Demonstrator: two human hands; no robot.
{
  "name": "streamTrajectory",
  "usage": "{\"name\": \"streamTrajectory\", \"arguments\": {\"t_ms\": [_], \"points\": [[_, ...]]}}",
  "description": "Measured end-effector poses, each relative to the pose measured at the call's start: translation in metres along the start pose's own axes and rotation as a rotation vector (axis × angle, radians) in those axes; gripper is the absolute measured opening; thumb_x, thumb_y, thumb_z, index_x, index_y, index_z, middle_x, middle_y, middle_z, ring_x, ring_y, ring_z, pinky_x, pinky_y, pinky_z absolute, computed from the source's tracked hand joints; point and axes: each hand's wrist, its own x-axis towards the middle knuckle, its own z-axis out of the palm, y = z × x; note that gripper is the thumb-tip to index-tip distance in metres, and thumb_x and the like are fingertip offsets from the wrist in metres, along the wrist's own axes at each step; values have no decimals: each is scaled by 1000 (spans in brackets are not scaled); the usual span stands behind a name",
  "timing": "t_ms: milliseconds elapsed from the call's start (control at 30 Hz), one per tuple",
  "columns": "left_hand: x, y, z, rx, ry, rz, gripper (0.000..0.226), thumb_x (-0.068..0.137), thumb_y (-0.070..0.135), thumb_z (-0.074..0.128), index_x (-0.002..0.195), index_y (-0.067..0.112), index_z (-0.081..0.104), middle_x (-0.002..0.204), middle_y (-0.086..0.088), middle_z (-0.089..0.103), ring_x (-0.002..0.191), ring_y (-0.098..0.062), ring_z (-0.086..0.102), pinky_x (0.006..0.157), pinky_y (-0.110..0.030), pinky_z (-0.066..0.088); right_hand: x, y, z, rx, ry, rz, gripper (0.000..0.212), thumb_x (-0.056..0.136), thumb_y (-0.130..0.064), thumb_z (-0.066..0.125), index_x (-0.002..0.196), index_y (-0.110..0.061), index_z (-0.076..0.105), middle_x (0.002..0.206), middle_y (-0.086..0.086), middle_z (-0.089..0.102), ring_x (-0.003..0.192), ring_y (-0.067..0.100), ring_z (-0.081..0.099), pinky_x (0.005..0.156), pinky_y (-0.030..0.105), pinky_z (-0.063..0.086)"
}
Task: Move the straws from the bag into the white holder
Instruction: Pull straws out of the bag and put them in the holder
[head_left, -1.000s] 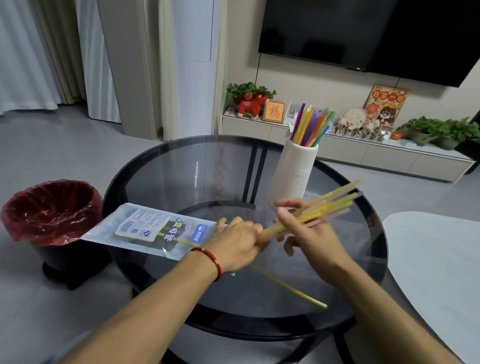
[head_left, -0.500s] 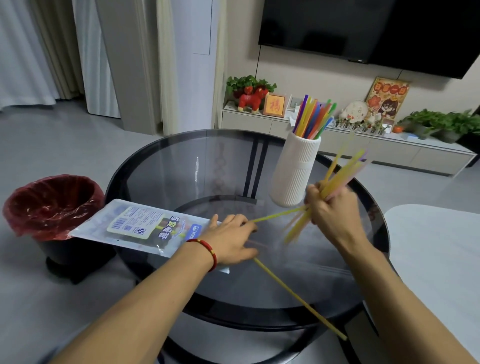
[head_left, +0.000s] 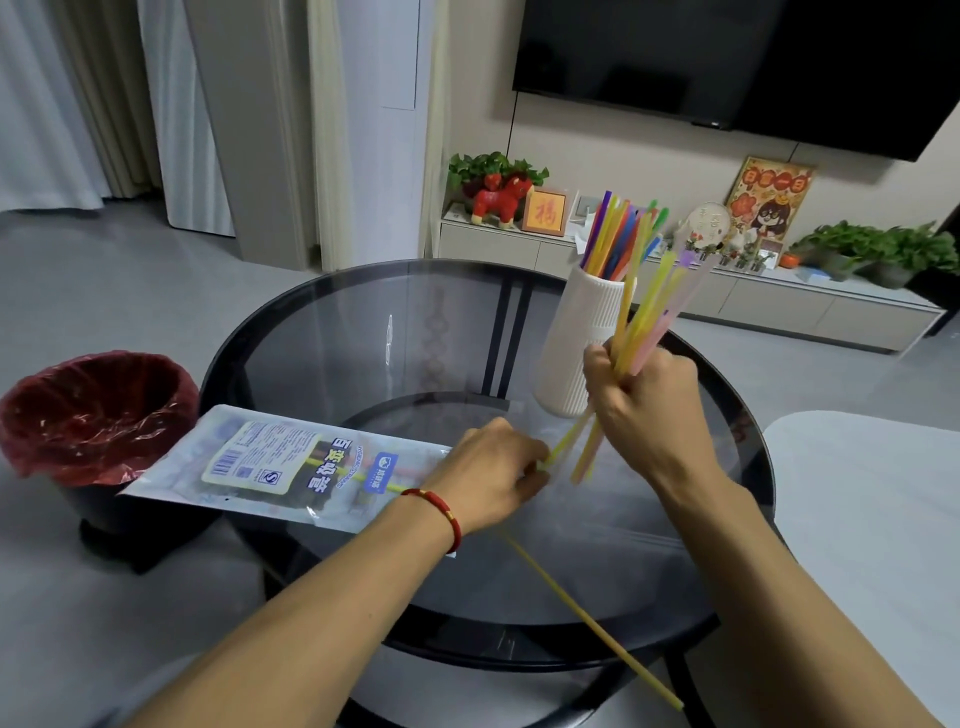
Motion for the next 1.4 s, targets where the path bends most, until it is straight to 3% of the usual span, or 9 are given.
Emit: {"name": "streamTrajectory", "arguments": {"t_ms": [67,167,367,533,733,867,1000,1133,1400], "points": [[4,8,4,25,15,1,20,96,25,53,84,20,68,83,-5,67,89,-28,57,75,-37,42,1,3,6,-2,5,14,48,100,-24,49,63,5,54,56,24,59,54,44,57,55,51,52],[12,12,9,-61,15,-61,19,93,20,57,81,20,72,83,-6,71,86,-28,62,82,-41,47,-10,10,18,-11,-78,48,46,103,-20,55,65,7,56,58,26,59,56,45,57,57,54,52],[19,8,14,-136,33,-161,35,92,14,52,121,21,70,119,-8,69,114,-26,62,102,-41,49,-18,37,22,2,-151,137,55,106,-31,52,74,11,65,66,28,69,63,44,68,64,56,56],[11,-3,7,-136,116,-235,34,93,17,51,122,25,67,119,-2,66,118,-22,53,98,-39,51,-27,49,19,42,-254,282,39,101,-19,58,70,3,66,60,21,68,50,37,66,53,54,59],[-2,-18,2,239,49,-341,32,91,31,53,122,29,62,123,0,60,122,-24,43,103,-47,31,-32,61,12,263,-151,392,37,102,-25,60,71,-10,73,58,11,72,46,24,69,52,30,60],[-10,-29,19,236,3,-359,44,99,44,33,139,29,44,145,-2,40,140,-25,24,115,-66,4,-38,61,13,203,-194,332,34,104,-31,63,77,-14,75,63,8,74,47,17,70,52,21,56],[-4,-32,31,217,42,-402,47,101,46,23,138,27,43,144,-2,41,142,-23,21,115,-67,-1,-35,54,6,110,-98,250,33,104,-32,63,74,-21,74,59,2,70,44,12,66,50,20,54],[9,-25,30,128,130,-392,43,102,39,27,135,24,49,137,1,51,139,-20,27,119,-61,0,-28,47,-3,-60,-87,100,46,103,-37,60,76,-4,75,67,10,71,56,22,67,58,43,56],[13,-11,29,89,134,-319,34,99,37,36,127,22,51,129,-1,54,138,-22,28,120,-57,6,-34,44,18,-83,-179,100,38,101,-26,67,76,1,75,71,16,73,61,29,69,63,50,59]]}}
